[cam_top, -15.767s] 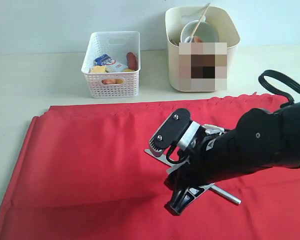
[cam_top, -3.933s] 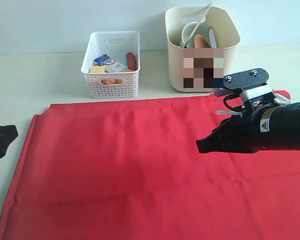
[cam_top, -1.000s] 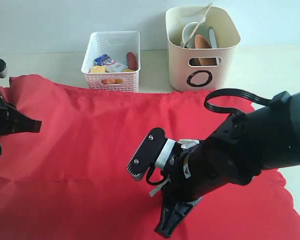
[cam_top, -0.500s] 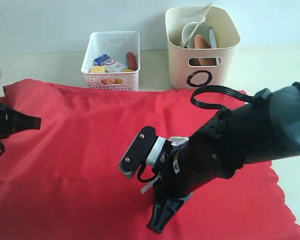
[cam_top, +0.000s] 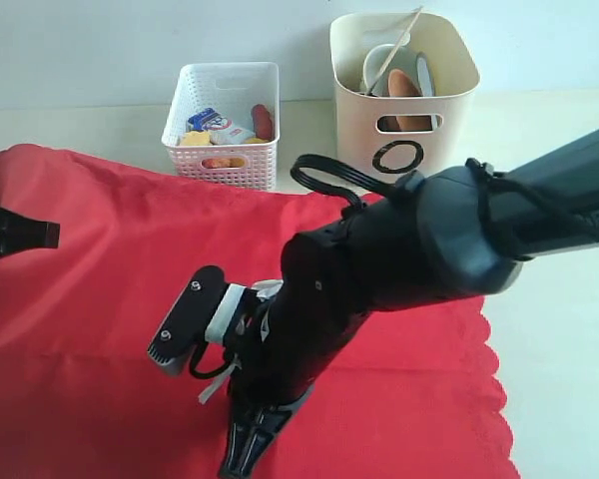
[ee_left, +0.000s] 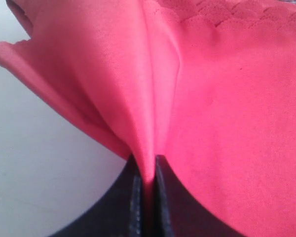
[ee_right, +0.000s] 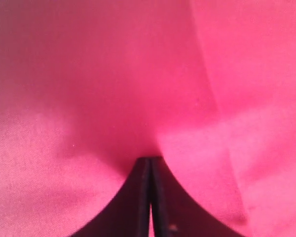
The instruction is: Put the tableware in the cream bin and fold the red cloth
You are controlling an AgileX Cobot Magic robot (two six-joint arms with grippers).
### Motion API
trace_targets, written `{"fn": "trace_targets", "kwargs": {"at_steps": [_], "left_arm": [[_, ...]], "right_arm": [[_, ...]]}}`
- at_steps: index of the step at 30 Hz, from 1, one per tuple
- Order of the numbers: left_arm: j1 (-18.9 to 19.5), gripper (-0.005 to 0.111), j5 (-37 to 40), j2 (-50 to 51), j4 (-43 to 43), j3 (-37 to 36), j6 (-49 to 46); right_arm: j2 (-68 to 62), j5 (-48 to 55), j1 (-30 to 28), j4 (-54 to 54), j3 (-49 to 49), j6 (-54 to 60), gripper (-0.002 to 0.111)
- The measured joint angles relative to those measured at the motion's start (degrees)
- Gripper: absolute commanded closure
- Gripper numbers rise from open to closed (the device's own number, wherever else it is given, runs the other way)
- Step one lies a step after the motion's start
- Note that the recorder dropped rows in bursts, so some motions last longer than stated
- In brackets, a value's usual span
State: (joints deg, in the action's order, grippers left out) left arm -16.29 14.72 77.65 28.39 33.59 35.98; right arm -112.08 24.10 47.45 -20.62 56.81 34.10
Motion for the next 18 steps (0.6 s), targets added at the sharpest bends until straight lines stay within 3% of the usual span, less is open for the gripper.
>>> {"fn": "trace_targets", "kwargs": {"at_steps": [6, 11, 18], "left_arm": [[0.00, 0.107, 0.05, 0.00, -0.12, 0.00, 0.00], [0.00, 0.107, 0.05, 0.00, -0.35, 0.00, 0.00], [0.00, 0.107, 0.05, 0.00, -0.35, 0.00, 0.00]], "right_arm": [[2.05, 4.82, 0.21, 0.90, -0.17, -0.02, 0.108], [8.55, 6.31, 0.43, 7.70, -0.47, -6.91, 0.108], [9.29, 5.54, -4.14, 14.00, -2.28, -15.65, 0.108]]}}
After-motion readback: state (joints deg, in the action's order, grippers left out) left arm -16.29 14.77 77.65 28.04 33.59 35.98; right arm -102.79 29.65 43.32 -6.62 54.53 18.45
